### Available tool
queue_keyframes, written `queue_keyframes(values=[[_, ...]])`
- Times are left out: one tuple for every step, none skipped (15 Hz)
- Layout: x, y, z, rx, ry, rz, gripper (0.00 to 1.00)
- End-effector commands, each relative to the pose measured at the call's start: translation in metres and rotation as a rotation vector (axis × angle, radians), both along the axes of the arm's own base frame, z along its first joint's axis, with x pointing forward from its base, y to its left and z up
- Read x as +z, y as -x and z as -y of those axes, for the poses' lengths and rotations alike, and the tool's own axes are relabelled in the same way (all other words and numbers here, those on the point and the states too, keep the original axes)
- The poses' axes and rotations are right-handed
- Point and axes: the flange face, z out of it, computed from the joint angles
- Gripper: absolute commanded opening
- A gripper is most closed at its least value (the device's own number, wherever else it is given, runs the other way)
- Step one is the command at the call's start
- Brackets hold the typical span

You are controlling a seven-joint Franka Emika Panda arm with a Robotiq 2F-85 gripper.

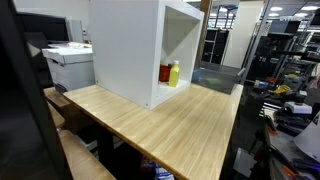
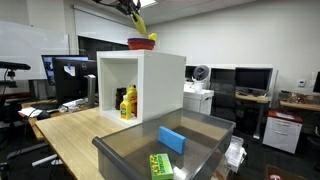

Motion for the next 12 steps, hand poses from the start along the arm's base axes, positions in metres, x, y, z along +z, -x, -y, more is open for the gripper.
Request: queue_keyframes(values=[[-0.007,-0.002,-0.011,0.055,0.004,0.022,0.05],[-0.009,-0.004,-0.015,0.064,0.005,0.027,0.05],[-0.012,-0.006,-0.017,0.069,0.005,0.031,0.05],[-0.017,-0.008,-0.019,0.075,0.0,0.029,0.05],[-0.024,-0.011,-0.022,0.082,0.002,0.029,0.05],[-0.029,-0.013,-0.024,0.086,0.001,0.025,0.05],[-0.035,-0.016,-0.026,0.091,0.002,0.02,0.05],[-0.037,-0.018,-0.028,0.099,0.002,0.028,0.05],[-0.037,-0.018,-0.03,0.103,0.003,0.033,0.05],[-0.037,-0.018,-0.031,0.107,0.003,0.039,0.05],[-0.036,-0.018,-0.032,0.11,0.003,0.043,0.05],[-0.035,-0.019,-0.033,0.114,0.003,0.048,0.05]])
